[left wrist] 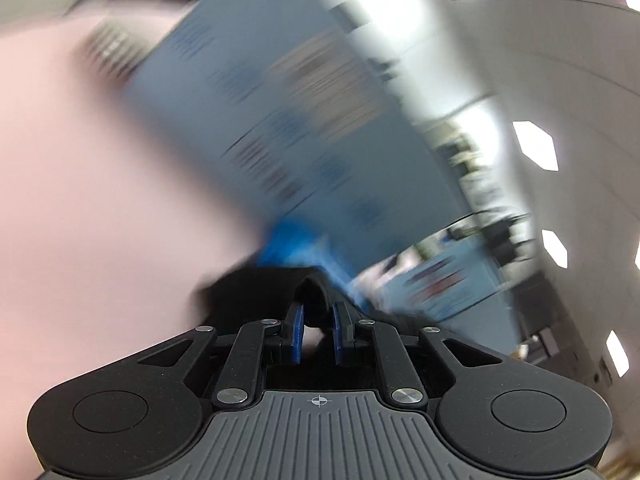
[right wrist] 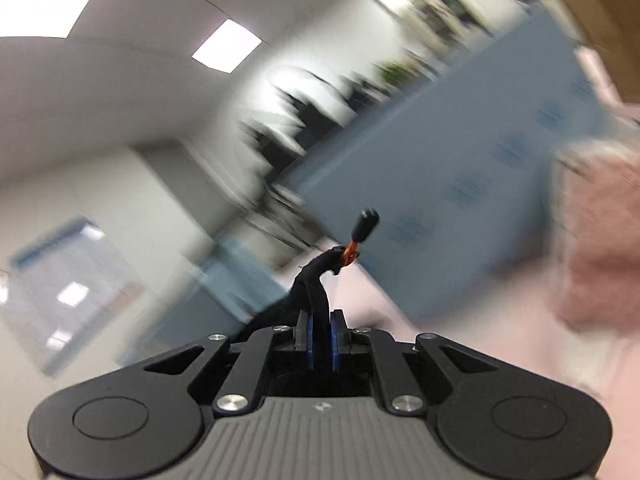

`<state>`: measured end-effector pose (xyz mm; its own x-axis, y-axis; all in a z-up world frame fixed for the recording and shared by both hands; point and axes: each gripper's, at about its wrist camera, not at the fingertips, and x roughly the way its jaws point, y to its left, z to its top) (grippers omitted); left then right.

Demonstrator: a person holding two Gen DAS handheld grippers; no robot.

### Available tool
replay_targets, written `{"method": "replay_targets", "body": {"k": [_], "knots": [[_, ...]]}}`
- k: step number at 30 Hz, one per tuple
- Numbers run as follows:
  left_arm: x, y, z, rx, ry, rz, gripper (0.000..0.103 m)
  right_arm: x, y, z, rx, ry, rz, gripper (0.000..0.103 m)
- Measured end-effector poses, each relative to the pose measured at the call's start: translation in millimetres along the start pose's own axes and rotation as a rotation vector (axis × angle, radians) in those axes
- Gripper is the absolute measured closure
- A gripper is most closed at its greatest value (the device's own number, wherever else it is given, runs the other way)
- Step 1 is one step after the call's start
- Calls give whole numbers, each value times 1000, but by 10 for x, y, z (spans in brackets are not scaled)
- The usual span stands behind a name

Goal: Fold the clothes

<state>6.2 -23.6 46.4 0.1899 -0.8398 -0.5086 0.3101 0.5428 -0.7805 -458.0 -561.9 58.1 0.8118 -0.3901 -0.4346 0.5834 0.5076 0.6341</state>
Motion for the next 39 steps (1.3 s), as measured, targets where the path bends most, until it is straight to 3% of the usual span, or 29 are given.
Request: {"method": "replay_targets", "body": {"k": [1, 4, 6, 10, 12, 15, 17, 21, 24, 30, 32, 35, 36, 38, 39], "knots": [[24, 121, -63, -33, 17, 35, 89, -3, -199, -149, 42, 27, -87, 90], [-29, 219, -104, -67, 25, 49, 89, -190, -523, -356, 175, 12, -208, 89], [-90, 142, -71, -19, 45, 44, 88, -341, -566, -350, 190, -23, -217, 80], [-190, -168, 36, 180, 81, 85, 88, -472, -402, -180, 136, -53, -186, 71], [-249, -306, 93, 257, 61, 115, 88, -392, -223, -64, 92, -44, -151, 57], [-311, -415, 215, 242, -46, 133, 88, -42, 152, 82, 2, 12, -91, 51], [-339, -537, 209, 274, -75, 121, 88, 211, 312, 156, -63, 48, -118, 47], [122, -1020, 170, 389, -26, 74, 86, 877, 474, 305, -191, 129, -228, 41], [536, -1221, 136, 408, 19, 67, 82, 1404, 419, 369, -215, 209, -256, 41], [1312, -1284, 12, 421, 146, 199, 82, 2026, 399, 254, -345, 344, -249, 40], [1446, -1203, -19, 415, 176, 249, 82, 2131, 445, 168, -437, 386, -221, 47], [1565, -1075, -62, 386, 196, 289, 82, 2146, 508, 46, -532, 407, -184, 86], [1593, -1033, -74, 378, 201, 296, 82, 2113, 517, 36, -535, 407, -171, 93], [1616, -1004, -77, 371, 200, 303, 82, 2031, 501, 44, -504, 392, -140, 97], [1612, -1011, -75, 371, 191, 306, 82, 1960, 432, 99, -421, 359, -112, 98]]}}
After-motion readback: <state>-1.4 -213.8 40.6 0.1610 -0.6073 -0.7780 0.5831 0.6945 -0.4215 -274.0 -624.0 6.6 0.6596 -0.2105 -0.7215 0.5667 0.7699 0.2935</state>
